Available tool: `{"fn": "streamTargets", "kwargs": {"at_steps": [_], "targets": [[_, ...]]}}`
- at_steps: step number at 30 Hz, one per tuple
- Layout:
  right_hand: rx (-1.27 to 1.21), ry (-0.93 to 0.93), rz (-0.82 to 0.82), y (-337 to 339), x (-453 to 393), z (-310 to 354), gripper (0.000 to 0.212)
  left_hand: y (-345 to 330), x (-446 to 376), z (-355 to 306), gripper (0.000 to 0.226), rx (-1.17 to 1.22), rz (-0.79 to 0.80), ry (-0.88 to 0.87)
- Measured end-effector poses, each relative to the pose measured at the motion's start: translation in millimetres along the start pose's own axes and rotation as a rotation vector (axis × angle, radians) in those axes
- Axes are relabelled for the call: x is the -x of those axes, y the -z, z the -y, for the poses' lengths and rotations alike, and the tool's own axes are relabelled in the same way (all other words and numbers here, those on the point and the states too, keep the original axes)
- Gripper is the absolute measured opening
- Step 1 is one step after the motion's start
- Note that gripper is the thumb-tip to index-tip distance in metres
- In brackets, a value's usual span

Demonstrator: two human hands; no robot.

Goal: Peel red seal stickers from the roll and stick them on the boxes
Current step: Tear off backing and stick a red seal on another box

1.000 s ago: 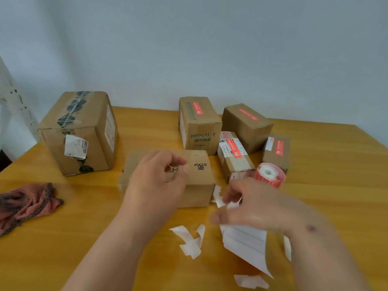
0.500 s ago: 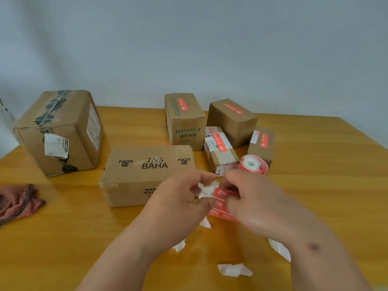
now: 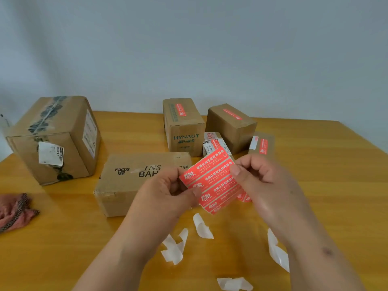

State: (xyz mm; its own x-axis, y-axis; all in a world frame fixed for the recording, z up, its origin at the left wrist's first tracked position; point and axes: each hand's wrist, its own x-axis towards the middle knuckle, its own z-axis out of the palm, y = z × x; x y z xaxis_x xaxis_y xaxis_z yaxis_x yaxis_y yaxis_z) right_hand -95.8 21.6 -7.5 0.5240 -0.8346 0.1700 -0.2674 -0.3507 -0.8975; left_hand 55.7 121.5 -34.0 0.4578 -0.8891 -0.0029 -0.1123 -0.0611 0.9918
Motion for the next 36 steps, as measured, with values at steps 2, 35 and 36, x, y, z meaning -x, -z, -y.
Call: {"fn": "streamTargets", "kwargs": {"at_steps": [2, 35, 36], "targets": [[0.106, 0.061, 0.038, -2, -2, 0, 0.018, 0, 2, -4, 0.008, -0.170, -0.041, -0.077], [0.621, 0.381, 0.191, -18, -4, 8, 0.021, 2, -1, -10, 0.024, -0.132, 0.061, -0.028], [0.626, 0.384, 0.191, -18, -4, 9, 0.021, 1, -1, -10, 0.024, -0.125, 0.060, -0.032]]}}
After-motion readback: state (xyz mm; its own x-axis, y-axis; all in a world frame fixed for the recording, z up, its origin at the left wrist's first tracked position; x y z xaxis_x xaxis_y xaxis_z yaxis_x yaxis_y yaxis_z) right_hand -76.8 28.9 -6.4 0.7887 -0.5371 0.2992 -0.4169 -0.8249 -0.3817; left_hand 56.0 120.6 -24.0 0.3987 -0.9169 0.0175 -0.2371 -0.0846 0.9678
